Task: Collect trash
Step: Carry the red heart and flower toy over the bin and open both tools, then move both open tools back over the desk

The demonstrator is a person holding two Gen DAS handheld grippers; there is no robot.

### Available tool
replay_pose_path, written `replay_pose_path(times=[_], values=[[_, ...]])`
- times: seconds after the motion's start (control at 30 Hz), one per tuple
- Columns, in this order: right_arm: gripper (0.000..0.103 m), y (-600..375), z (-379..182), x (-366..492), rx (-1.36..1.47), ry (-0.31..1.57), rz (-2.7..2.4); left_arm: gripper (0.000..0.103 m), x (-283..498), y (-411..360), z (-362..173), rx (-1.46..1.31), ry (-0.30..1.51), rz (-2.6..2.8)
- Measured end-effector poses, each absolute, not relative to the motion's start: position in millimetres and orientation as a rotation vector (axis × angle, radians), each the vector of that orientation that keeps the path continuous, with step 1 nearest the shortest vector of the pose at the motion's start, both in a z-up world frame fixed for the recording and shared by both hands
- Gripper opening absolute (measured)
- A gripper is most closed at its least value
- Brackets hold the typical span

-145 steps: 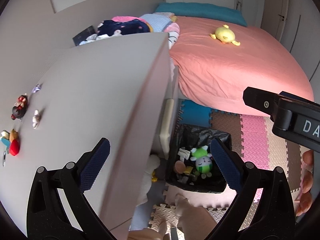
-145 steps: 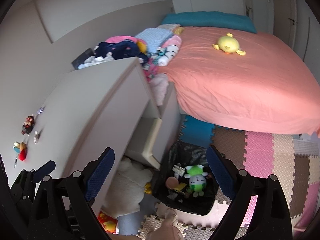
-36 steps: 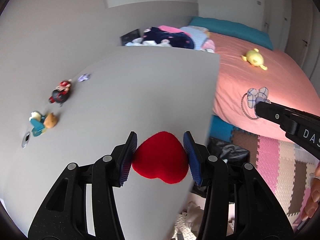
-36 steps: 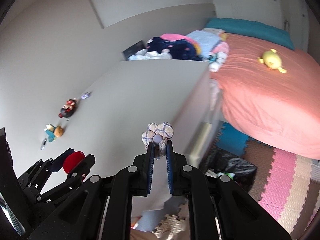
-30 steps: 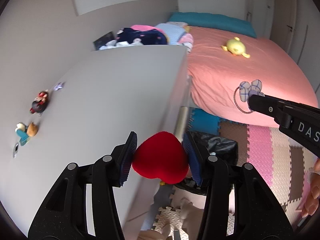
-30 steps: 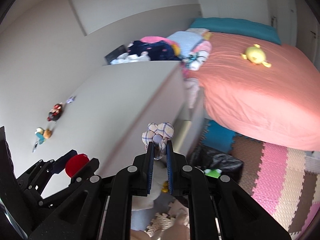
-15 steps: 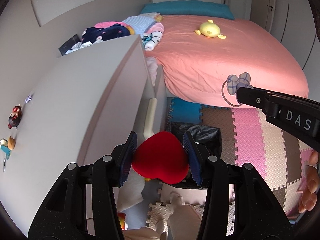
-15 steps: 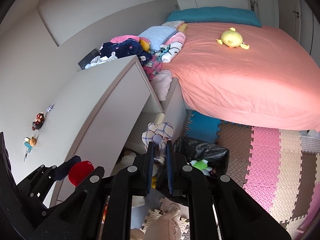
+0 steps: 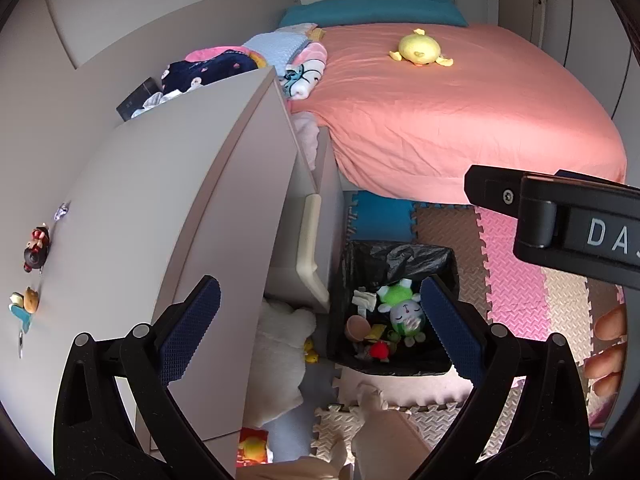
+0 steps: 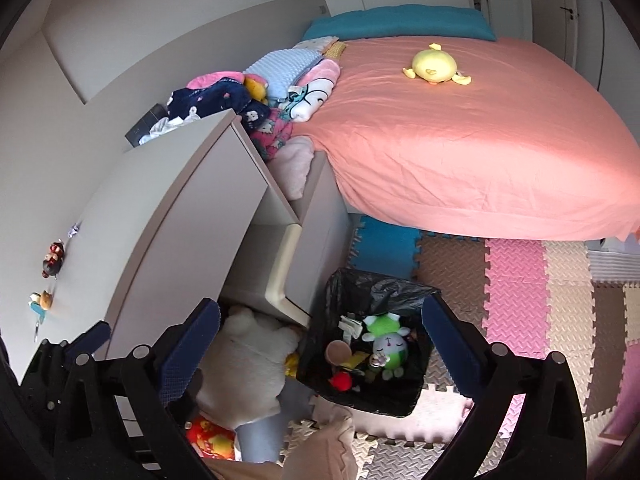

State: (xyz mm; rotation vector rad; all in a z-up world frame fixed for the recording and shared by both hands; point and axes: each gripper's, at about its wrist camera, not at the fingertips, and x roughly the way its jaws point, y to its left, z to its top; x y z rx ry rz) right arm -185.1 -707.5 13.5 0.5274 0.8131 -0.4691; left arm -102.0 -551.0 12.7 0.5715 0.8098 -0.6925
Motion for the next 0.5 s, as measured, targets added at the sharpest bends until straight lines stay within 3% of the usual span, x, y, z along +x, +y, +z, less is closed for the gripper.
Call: replay_pose_path(times=[0.5], values=[[0.101, -667.2, 23.3, -155.3, 0.450, 0.835, -0.430, 0.097, -66.5, -503.5, 26.2, 0.446, 0.833, -0.656]])
